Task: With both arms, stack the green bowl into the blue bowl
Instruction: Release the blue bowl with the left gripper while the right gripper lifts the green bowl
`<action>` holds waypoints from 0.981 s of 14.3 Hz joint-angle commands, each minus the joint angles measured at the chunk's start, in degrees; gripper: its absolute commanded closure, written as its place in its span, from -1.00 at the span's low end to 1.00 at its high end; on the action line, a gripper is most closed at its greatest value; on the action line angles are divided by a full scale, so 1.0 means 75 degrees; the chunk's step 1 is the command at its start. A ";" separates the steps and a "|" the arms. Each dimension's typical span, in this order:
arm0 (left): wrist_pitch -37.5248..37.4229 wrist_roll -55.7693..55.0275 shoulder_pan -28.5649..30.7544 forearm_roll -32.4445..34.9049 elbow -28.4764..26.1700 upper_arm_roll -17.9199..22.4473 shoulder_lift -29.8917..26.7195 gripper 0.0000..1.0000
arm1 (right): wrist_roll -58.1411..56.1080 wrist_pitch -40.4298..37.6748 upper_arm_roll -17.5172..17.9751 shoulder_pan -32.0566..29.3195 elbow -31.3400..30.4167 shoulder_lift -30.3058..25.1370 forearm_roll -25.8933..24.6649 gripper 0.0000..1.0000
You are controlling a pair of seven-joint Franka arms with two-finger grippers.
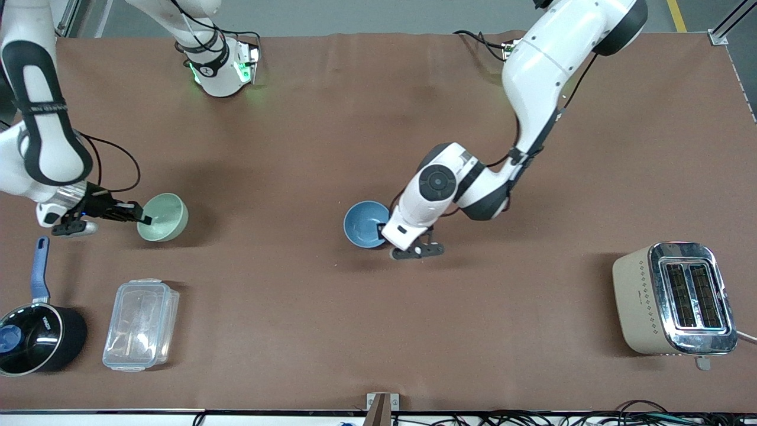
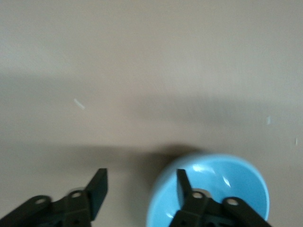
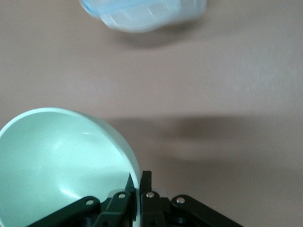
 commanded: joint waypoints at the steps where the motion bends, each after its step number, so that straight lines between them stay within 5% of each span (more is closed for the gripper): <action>1: -0.1131 0.0108 0.0784 0.0407 0.0145 0.0001 -0.0921 -1.00 | 0.0713 -0.0066 0.0123 0.0360 -0.0153 -0.0517 0.0083 0.99; 9: -0.3684 0.3888 0.3176 0.0291 0.0099 -0.0069 -0.3217 -1.00 | 0.4176 0.0788 0.2839 0.0513 0.0246 -0.0482 -0.0478 0.99; 14: -0.4756 0.5134 0.4266 -0.0551 -0.0368 -0.0175 -0.4507 -1.00 | 0.8229 0.0966 0.4445 0.0747 0.0982 0.0008 -0.2829 0.99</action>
